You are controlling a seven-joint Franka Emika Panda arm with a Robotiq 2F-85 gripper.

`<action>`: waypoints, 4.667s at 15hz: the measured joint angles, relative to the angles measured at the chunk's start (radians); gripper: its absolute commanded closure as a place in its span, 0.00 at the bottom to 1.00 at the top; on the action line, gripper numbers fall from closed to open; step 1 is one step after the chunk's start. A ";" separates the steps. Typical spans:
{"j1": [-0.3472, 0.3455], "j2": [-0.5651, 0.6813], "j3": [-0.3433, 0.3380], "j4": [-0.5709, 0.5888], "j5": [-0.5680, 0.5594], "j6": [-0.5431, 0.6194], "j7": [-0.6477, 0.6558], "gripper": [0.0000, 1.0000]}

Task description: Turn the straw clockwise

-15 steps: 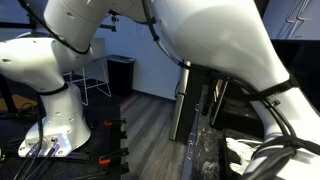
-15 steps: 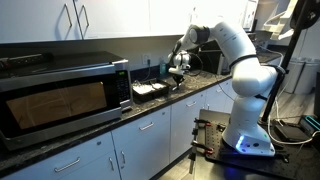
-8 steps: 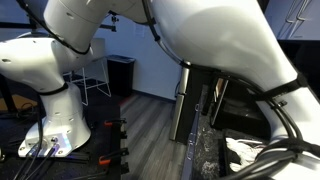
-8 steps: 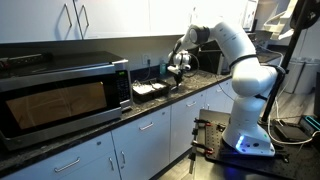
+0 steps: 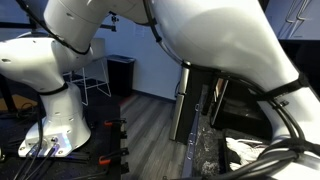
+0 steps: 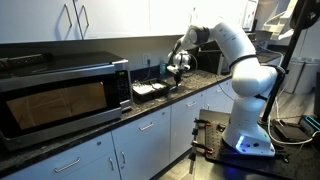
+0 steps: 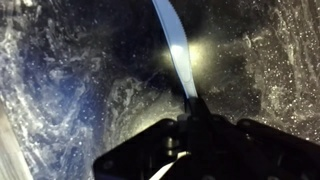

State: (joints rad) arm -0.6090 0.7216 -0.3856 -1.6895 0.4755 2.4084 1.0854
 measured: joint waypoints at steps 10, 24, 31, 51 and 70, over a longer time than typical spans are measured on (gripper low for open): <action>0.002 0.004 -0.002 0.003 0.000 0.000 0.118 1.00; -0.056 0.042 0.026 0.099 0.060 -0.138 0.620 1.00; -0.054 0.044 0.026 0.101 0.060 -0.131 0.932 0.99; 0.011 0.072 -0.015 0.099 0.036 0.037 1.453 1.00; 0.452 0.205 -0.514 -0.066 0.614 -0.001 1.512 1.00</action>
State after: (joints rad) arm -0.1572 0.9261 -0.8998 -1.7552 1.0892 2.4069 2.5978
